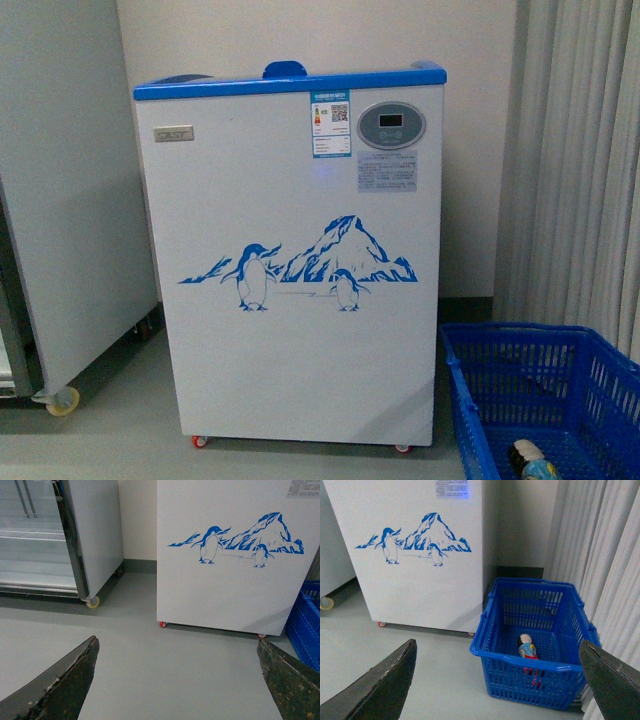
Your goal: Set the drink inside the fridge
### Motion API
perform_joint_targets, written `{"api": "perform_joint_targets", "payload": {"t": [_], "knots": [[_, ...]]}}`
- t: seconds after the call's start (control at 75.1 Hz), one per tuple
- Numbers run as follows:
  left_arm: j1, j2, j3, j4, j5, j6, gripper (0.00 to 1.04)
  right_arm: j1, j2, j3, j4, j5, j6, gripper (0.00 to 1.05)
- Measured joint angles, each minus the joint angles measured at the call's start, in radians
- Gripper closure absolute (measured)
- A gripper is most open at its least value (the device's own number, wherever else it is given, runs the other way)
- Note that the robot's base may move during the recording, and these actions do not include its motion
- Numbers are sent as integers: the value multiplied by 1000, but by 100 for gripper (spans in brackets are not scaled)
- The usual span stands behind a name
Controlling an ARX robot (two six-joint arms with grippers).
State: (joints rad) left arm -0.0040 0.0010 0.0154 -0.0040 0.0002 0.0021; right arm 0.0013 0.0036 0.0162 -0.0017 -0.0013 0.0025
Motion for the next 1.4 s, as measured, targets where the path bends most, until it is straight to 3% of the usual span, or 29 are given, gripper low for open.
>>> {"api": "perform_joint_targets", "payload": {"t": [1.052,1.106,1.119,1.146,1.239,1.399], "knots": [[0,0,0,0,0,0,8,0,0,0,0,2,1,8],[0,0,0,0,1,0,8,25,97,60,-165,156,60,8],[0,1,0,0,0,0,8,16,195,108,-255,238,104,8],[0,1,0,0,0,0,8,-21,342,140,-282,303,119,8],[0,1,0,0,0,0,8,-146,776,162,-40,264,97,8],[0,1,0,0,0,0,8,-238,1380,348,348,230,27,8]]}}
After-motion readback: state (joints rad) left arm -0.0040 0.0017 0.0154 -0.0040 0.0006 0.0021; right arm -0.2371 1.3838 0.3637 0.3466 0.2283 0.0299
